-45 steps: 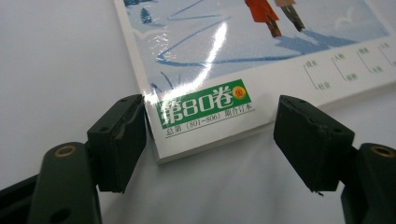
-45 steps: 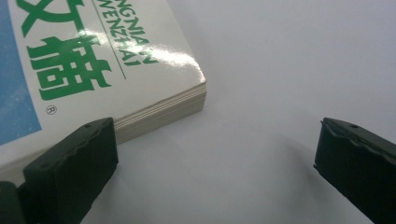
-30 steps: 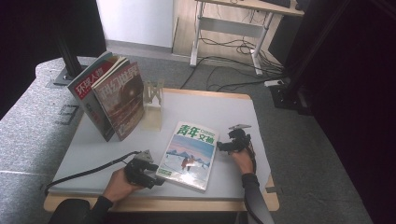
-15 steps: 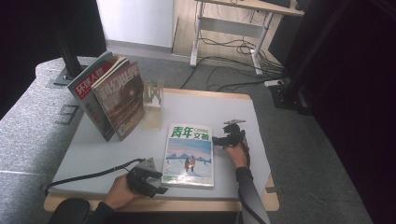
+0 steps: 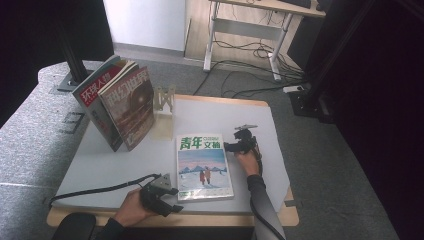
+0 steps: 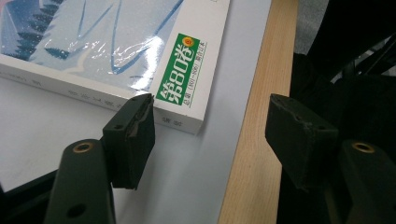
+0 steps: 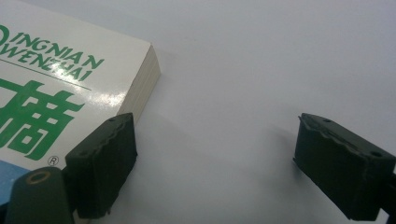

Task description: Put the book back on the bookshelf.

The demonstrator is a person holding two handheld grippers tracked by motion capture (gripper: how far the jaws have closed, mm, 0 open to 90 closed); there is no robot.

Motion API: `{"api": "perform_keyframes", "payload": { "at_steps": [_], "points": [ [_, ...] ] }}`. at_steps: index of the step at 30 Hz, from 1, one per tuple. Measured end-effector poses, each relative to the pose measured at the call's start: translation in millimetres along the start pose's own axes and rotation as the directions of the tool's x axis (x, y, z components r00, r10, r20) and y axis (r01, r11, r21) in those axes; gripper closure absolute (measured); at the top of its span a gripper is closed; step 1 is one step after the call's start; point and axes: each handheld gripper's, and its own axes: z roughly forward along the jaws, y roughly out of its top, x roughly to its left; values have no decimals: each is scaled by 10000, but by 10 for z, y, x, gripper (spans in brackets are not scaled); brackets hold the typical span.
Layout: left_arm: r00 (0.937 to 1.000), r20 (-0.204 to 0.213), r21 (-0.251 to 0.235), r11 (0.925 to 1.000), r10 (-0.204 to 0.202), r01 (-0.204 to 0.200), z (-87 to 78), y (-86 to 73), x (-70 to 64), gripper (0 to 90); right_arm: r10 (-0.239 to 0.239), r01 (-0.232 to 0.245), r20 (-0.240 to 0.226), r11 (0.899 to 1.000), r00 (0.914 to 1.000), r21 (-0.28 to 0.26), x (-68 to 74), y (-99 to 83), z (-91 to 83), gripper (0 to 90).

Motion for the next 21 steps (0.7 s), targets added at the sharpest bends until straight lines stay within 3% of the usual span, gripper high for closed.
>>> {"api": "perform_keyframes", "payload": {
  "at_steps": [2, 10, 16, 21],
  "points": [
    [10000, -36, 14, 10000, 26, -26, 1, -1, 15, 324, 68, -68, -75, 10000, 9999, -43, -9, -6, 2, 125],
    [9952, -949, 233, 9995, 250, -228, -84, 4, 88, 220, -16, 18, -411, 10000, 9992, 40, -61, -56, -61, 90],
    [9908, -1143, -518, 9964, -729, 674, -233, -82, 310, 219, -214, 208, -680, 9997, 9975, -107, -92, -100, -151, 67],
    [9759, -1815, -824, 9907, -1213, 1079, -313, -154, 441, 209, -517, 508, -839, 9986, 9951, -127, -109, -129, -211, 56]
  ]
}}
